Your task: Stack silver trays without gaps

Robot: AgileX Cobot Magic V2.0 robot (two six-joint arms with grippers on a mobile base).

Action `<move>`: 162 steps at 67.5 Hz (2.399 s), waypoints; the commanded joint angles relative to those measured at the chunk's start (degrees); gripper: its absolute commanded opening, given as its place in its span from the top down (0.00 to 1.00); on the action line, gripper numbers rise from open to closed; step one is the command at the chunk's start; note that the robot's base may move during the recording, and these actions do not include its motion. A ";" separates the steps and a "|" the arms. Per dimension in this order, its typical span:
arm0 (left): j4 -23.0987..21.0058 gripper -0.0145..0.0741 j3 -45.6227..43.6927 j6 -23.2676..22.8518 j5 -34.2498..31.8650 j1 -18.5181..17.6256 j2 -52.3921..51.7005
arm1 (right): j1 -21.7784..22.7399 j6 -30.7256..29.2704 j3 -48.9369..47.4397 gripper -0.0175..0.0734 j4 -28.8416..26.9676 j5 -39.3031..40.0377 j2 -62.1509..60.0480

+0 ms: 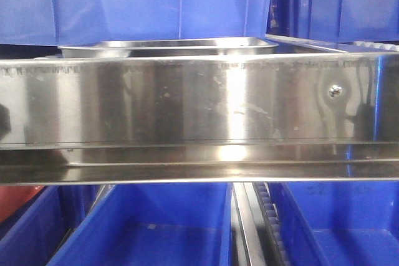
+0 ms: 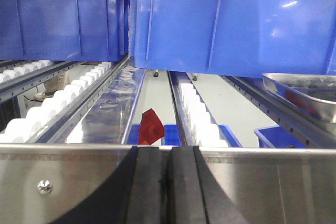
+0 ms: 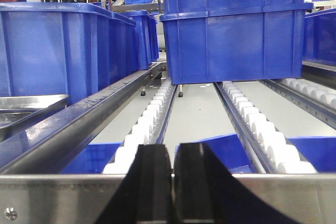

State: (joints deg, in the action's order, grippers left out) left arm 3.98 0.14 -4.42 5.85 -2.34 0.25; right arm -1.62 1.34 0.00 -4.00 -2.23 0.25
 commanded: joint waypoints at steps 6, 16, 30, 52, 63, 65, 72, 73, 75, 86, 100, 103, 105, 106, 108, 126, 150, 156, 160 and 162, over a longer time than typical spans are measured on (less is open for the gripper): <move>-0.32 0.82 -0.14 -0.15 -0.83 0.14 -0.25 | -0.16 0.03 0.00 0.83 -0.07 0.98 -0.25; -0.19 0.82 -0.14 -0.15 -0.83 0.14 -0.25 | -0.16 0.03 0.00 0.83 -0.07 0.98 -0.25; 0.37 0.82 -0.14 -0.15 -0.83 0.14 -0.25 | -0.16 0.03 0.00 0.83 -0.07 0.98 -0.25; 0.36 0.82 -0.14 -0.15 -2.00 0.14 -0.25 | -0.19 0.03 0.00 0.83 -0.07 3.90 -0.25; 0.48 0.82 -0.14 -0.15 -8.70 0.14 -0.25 | -0.19 0.03 0.00 0.83 -0.07 14.32 -0.25; 0.48 0.82 -0.14 -0.15 -9.96 0.14 -0.25 | -0.19 0.03 0.00 0.83 -0.07 17.09 -0.25; 0.48 0.82 -1.30 -0.15 -13.21 0.14 -0.25 | -0.19 0.03 0.00 0.83 -0.07 25.70 -0.25; 0.48 0.82 -1.84 -0.15 -13.20 0.14 -0.25 | -0.19 0.03 0.00 0.83 -0.07 26.13 -0.25; 0.48 0.82 -3.82 -0.15 -12.73 0.14 -0.25 | -0.19 0.03 -1.60 0.83 -0.07 26.10 -0.25; 3.33 0.82 -13.83 -0.15 -1.59 0.14 -0.25 | -0.19 0.03 -13.04 0.83 -0.07 13.18 -0.25; 4.30 0.82 -26.17 -0.15 12.94 0.14 4.81 | -0.19 0.03 -27.40 0.83 -0.07 -7.98 6.23; 4.30 0.82 -28.90 -0.15 15.91 0.14 7.46 | -0.19 0.03 -30.13 0.83 -0.07 -12.18 9.17; 4.30 0.82 -30.24 -0.15 18.07 0.14 9.08 | -0.19 0.03 -31.72 0.83 -0.17 -14.83 11.07; 4.30 0.82 -30.89 -0.15 18.86 0.14 9.94 | -0.19 0.03 -32.52 0.83 -0.21 -16.16 12.03; 4.30 0.82 -32.19 -0.15 20.26 0.14 11.72 | -0.19 0.03 -34.56 0.83 -0.20 -19.51 14.53; 1.99 0.82 -44.26 -0.15 38.95 0.14 31.68 | -0.19 0.03 -51.01 0.83 -0.64 -49.03 35.91; -1.46 0.82 -47.74 -0.26 45.12 0.14 48.52 | -0.19 0.03 -56.60 0.83 -1.12 -54.58 52.46; -1.79 0.82 -47.74 -0.26 41.05 0.14 51.14 | -0.19 0.03 -56.60 0.83 -1.36 -52.05 54.65; -1.79 0.82 -47.74 -0.26 38.54 0.14 52.55 | -0.19 0.14 -56.73 0.83 -2.14 -49.53 56.46; -2.38 0.82 -47.77 -0.26 37.62 0.14 53.39 | -0.19 0.14 -57.07 0.83 -3.42 -49.42 57.56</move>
State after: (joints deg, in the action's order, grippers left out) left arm 2.79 -47.01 -4.52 47.30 -2.34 51.83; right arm -1.62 1.34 -56.17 -5.72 -54.60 55.70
